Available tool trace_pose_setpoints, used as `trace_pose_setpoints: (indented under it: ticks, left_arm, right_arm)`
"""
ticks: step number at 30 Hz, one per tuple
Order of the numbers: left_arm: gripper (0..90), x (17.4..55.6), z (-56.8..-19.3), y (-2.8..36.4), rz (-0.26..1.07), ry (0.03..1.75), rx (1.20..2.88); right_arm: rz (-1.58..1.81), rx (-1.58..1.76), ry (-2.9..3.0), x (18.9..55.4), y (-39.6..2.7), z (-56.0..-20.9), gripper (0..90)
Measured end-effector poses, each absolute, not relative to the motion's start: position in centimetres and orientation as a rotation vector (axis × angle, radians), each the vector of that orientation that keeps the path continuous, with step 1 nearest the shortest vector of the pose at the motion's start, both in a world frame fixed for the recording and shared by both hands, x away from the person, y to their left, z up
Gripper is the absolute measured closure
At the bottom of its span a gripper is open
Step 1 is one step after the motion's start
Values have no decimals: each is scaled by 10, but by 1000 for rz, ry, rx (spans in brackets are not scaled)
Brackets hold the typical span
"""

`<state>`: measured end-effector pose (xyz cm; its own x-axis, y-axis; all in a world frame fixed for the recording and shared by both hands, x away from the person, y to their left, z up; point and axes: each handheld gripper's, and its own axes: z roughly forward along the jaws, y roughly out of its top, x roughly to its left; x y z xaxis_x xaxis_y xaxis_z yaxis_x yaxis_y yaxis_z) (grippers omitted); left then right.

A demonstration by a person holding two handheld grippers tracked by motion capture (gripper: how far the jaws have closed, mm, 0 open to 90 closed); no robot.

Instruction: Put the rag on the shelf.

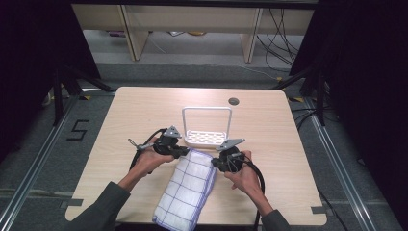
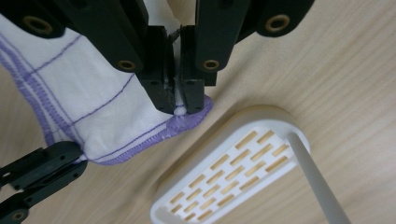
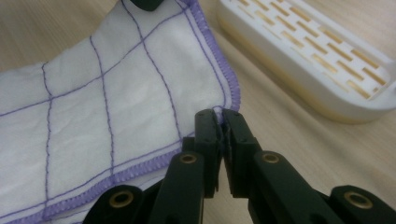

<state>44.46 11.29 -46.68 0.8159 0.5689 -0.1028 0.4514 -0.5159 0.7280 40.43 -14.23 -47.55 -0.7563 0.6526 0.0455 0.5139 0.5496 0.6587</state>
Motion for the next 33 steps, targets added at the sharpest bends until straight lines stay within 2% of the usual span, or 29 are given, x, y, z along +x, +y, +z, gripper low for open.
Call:
trace_pose_setpoints:
  ticks: [17,20,33]
  left_arm:
    - [849,395,-382,126,318,581,2057]
    - [849,386,-364,126,332,556,2040]
    - [850,378,-315,119,404,489,1973]
  right_arm:
    - [1128,839,2453,388,-144,-412,862]
    - [1139,823,2395,386,-147,-389,863]
    - [1175,749,2289,388,-156,-331,863]
